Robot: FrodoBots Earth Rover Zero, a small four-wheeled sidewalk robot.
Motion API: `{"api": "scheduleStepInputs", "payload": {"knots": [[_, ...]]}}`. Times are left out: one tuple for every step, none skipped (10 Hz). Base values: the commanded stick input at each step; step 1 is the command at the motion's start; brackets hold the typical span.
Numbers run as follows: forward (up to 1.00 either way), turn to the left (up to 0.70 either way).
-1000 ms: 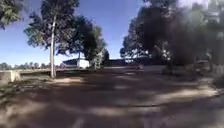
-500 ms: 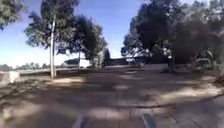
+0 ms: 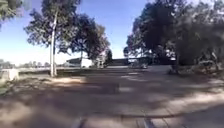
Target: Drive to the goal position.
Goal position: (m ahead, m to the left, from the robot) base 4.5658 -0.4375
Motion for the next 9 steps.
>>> {"api": "scheduleStepInputs", "payload": {"knots": [[1.00,0.00],[1.00,0.00],[1.00,0.00],[1.00,0.00],[1.00,0.00],[1.00,0.00],[1.00,0.00],[1.00,0.00],[1.00,0.00]]}}
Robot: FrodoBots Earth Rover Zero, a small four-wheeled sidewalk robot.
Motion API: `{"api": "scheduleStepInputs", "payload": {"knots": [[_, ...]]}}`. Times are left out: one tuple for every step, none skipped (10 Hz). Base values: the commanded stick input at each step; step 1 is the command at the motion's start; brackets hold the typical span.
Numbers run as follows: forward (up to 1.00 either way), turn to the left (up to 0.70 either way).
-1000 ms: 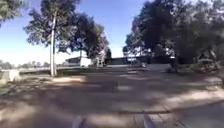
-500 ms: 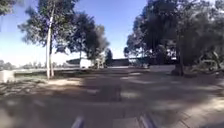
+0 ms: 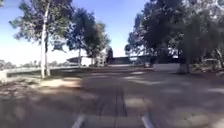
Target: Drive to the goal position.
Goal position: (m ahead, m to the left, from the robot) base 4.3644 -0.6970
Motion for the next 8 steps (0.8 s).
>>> {"api": "scheduleStepInputs", "payload": {"knots": [[1.00,0.00],[1.00,0.00],[1.00,0.00],[1.00,0.00],[1.00,-0.38],[1.00,-0.38],[1.00,-0.39],[1.00,-0.39]]}}
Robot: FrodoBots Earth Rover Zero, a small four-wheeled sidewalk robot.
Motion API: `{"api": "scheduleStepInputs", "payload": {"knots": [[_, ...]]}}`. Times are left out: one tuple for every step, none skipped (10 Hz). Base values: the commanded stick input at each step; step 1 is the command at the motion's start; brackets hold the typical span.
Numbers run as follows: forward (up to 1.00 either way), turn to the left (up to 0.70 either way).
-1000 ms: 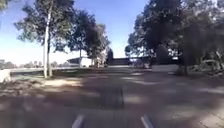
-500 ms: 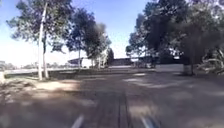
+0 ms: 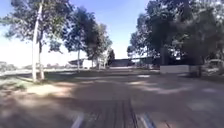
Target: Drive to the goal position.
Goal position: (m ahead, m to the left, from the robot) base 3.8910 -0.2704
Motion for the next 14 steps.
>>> {"api": "scheduleStepInputs", "payload": {"knots": [[1.00,-0.36],[1.00,-0.33],[1.00,-0.30],[1.00,0.00],[1.00,0.00],[1.00,0.00],[1.00,0.00],[1.00,0.00],[1.00,0.00],[1.00,0.00],[1.00,0.00],[1.00,0.00],[1.00,0.00],[1.00,0.00]]}}
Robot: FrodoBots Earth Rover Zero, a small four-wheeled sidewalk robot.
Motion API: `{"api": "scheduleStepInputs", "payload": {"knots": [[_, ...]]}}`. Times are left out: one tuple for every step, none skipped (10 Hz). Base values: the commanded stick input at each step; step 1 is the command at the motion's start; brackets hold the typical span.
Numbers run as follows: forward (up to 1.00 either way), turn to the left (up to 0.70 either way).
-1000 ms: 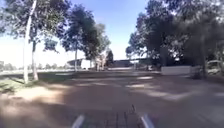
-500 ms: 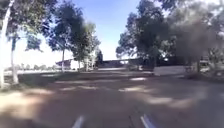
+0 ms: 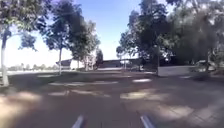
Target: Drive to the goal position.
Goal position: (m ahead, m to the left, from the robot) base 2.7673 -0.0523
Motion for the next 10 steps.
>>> {"api": "scheduleStepInputs", "payload": {"knots": [[1.00,0.00],[1.00,0.00],[1.00,0.00],[1.00,0.00],[1.00,0.00],[1.00,0.00],[1.00,0.00],[1.00,0.00],[1.00,0.00],[1.00,0.00]]}}
